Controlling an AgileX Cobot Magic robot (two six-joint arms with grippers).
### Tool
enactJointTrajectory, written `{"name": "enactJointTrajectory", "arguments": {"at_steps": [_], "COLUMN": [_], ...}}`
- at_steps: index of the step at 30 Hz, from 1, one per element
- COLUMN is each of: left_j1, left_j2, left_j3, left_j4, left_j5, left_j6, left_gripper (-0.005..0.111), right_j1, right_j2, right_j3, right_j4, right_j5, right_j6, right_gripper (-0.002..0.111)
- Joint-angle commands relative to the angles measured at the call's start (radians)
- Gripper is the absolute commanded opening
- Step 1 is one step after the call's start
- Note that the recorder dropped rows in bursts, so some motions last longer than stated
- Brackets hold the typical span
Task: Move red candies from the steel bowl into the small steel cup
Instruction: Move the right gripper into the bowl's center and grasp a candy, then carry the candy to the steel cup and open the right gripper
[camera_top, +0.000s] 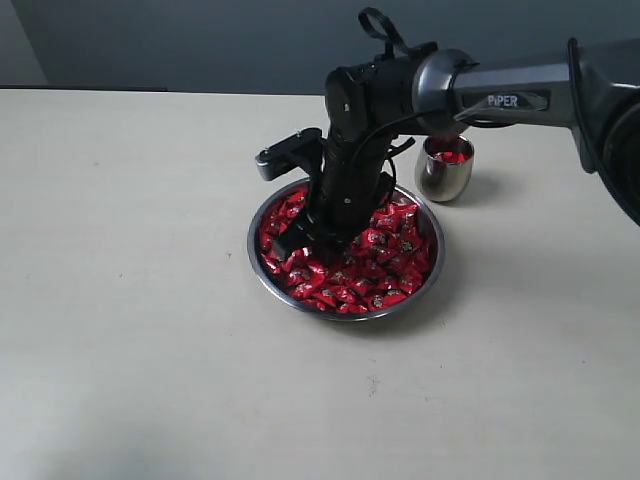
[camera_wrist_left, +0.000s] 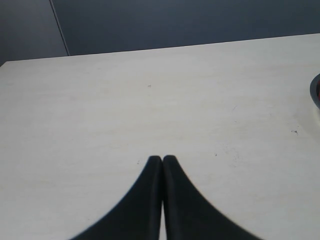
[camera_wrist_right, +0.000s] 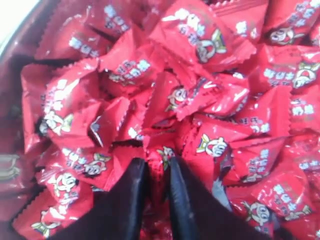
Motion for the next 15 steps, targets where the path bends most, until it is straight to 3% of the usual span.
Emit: {"name": "enactJointTrajectory", "arguments": {"at_steps": [1, 9, 15], "left_j1": [0.0, 0.0, 0.0], "left_j2": [-0.005, -0.005, -0.005], "left_j3": [-0.008, -0.008, -0.008], "left_j4": [0.002, 0.002, 0.002], "left_j5": [-0.008, -0.008, -0.008], "left_j6": [-0.003, -0.003, -0.003], "left_gripper": [0.0, 0.0, 0.0], "right_j1": [-0.001, -0.01, -0.132], "right_j2": [-0.058, -0.154, -0.254], "right_j3": [-0.005, -0.005, -0.005], "right_j4": [-0.023, -0.078, -0.197], "right_j5": [0.007, 0.012, -0.022], "right_j6": [0.004, 0.063, 0.155], "right_gripper": [0.0, 0.0, 0.0]}}
